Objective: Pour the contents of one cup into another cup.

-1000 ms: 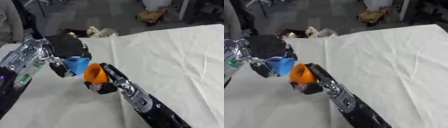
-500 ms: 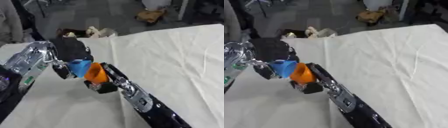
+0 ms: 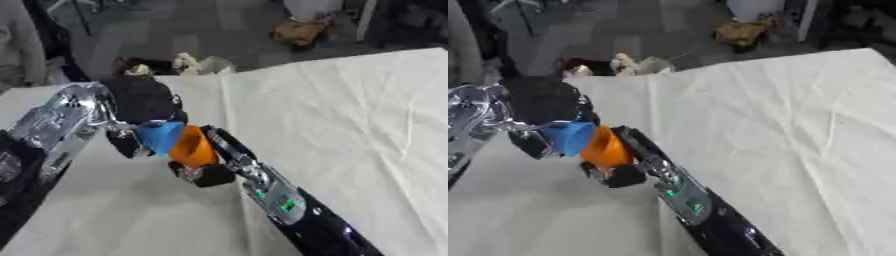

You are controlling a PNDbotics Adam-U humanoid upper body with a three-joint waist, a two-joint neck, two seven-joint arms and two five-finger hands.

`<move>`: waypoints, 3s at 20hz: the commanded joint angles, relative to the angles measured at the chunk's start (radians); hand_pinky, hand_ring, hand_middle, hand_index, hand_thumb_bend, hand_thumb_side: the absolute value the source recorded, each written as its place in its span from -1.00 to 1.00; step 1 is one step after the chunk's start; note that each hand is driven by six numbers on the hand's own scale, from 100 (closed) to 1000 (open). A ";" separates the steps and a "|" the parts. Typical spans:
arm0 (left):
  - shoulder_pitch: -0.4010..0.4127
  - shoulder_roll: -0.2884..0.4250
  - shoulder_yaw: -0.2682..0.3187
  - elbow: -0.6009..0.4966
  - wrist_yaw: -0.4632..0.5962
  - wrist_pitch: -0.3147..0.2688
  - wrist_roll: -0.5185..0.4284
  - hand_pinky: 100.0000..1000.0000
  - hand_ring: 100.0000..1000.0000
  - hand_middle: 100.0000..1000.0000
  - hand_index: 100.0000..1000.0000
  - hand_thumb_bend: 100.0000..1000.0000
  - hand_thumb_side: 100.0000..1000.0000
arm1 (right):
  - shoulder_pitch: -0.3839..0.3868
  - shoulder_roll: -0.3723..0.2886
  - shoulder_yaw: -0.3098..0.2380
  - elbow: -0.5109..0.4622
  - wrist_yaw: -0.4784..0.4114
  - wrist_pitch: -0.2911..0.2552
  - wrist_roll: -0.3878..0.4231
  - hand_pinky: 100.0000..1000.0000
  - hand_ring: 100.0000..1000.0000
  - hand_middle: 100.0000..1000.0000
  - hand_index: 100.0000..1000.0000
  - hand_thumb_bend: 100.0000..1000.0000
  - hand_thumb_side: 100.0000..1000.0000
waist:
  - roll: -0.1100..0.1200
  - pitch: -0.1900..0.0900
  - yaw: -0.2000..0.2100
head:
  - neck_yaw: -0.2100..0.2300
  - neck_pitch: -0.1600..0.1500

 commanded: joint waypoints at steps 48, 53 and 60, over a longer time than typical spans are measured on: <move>0.278 -0.079 0.332 0.102 0.962 0.336 0.471 -1.00 -0.15 -0.20 0.69 -1.00 -0.52 | 0.092 -0.235 -0.240 -0.242 0.094 0.032 -0.297 0.95 0.66 0.55 0.76 0.18 0.15 | -0.063 -0.014 -0.046 | 0.034 0.016; 0.264 -0.112 0.304 0.195 0.937 0.284 0.468 -0.73 0.08 -0.08 0.72 -0.76 -0.37 | 0.099 -0.240 -0.245 -0.309 0.078 0.043 -0.304 0.95 0.64 0.54 0.75 0.13 0.16 | -0.066 -0.006 -0.063 | 0.037 0.015; 0.250 -0.155 0.254 0.289 0.820 0.198 0.472 -0.26 0.68 0.38 0.82 -0.12 -0.06 | 0.101 -0.245 -0.253 -0.374 0.071 0.052 -0.312 0.94 0.62 0.54 0.75 0.10 0.16 | -0.071 0.000 -0.076 | 0.039 0.016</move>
